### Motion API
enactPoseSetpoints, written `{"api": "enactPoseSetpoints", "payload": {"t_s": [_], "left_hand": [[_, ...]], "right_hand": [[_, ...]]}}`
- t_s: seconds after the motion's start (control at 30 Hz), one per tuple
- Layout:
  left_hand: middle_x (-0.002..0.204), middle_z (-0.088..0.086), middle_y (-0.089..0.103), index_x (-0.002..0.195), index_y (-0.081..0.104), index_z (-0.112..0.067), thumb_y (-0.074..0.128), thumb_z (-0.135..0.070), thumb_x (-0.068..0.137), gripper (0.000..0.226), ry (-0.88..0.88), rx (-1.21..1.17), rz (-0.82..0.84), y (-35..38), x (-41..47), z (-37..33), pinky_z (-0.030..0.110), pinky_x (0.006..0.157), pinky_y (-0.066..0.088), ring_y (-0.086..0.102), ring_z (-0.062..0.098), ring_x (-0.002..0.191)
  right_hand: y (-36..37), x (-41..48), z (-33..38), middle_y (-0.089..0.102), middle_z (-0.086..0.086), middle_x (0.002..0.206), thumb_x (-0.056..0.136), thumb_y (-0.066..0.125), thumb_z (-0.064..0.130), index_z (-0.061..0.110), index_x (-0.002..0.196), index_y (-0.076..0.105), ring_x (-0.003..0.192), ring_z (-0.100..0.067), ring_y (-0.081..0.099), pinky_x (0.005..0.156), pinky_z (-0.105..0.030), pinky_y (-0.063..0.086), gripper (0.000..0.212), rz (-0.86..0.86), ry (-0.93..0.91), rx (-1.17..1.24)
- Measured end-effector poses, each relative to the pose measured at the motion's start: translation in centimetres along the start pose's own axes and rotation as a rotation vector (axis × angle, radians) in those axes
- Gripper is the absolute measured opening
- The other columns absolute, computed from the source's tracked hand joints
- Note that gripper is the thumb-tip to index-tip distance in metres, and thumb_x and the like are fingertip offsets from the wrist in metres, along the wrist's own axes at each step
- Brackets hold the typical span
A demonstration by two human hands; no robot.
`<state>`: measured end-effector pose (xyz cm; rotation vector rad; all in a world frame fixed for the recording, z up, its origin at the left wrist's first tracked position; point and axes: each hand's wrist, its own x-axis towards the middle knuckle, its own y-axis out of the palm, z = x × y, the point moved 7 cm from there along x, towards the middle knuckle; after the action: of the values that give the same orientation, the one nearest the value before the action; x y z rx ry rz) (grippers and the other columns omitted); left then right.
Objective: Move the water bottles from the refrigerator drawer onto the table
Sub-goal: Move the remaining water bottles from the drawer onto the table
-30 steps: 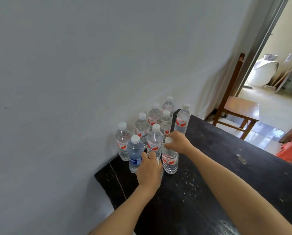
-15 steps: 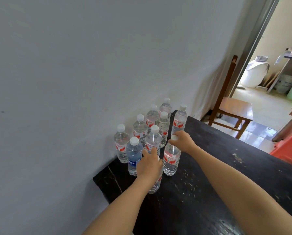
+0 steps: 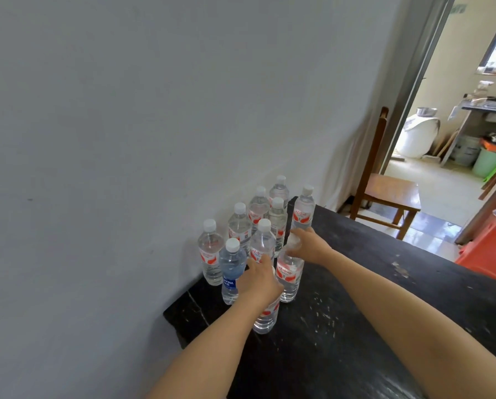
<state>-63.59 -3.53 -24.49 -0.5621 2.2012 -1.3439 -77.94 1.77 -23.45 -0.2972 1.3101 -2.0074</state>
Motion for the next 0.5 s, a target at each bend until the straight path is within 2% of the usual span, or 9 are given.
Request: {"api": "enactPoseSetpoints", "payload": {"t_s": [0.1,0.27,0.43,0.5], "left_hand": [[0.135,0.014,0.038,0.135,0.028,-0.021,0.055,-0.031,0.085,0.058,0.023,0.041,-0.005,-0.1,0.0,-0.1,0.038,0.081,0.048,0.053,0.03,0.11],[0.117,0.008,0.057,0.123,0.043,-0.019,0.049,-0.042,0.086,0.044,0.049,0.091,-0.002,-0.6,1.0,-0.1,0.038,0.083,0.051,0.057,0.026,0.103],[0.113,0.007,0.059,0.123,0.043,-0.02,0.043,-0.045,0.088,0.043,0.146,0.125,-0.056,-2.1,1.0,-1.2,0.036,0.08,0.05,0.059,0.023,0.098],[0.12,0.008,0.057,0.123,0.044,-0.02,0.042,-0.047,0.088,0.044,0.198,0.105,-0.115,-3.3,0.8,-1.8,0.037,0.083,0.05,0.057,0.025,0.102]], "right_hand": [[-1.4,-1.6,-0.7,0.032,-0.012,0.145,0.085,0.062,0.035,0.02,0.142,0.03,0.123,-0.03,0.047,0.1,-0.039,0.045,0.067,-0.083,-0.006,-0.009],[-3.8,-5.1,-2.0,0.047,-0.006,0.129,0.089,0.057,0.03,0.02,0.128,0.05,0.111,-0.021,0.052,0.097,-0.03,0.045,0.04,-0.201,-0.05,-0.073],[-5.2,-8.1,-3.6,0.048,-0.004,0.129,0.09,0.056,0.028,0.02,0.123,0.054,0.114,-0.018,0.05,0.098,-0.029,0.044,0.034,-0.284,-0.047,-0.062],[-5.5,-9.1,-4.1,0.047,-0.003,0.13,0.09,0.055,0.029,0.02,0.123,0.054,0.116,-0.018,0.048,0.099,-0.03,0.043,0.034,-0.294,-0.039,-0.067]]}}
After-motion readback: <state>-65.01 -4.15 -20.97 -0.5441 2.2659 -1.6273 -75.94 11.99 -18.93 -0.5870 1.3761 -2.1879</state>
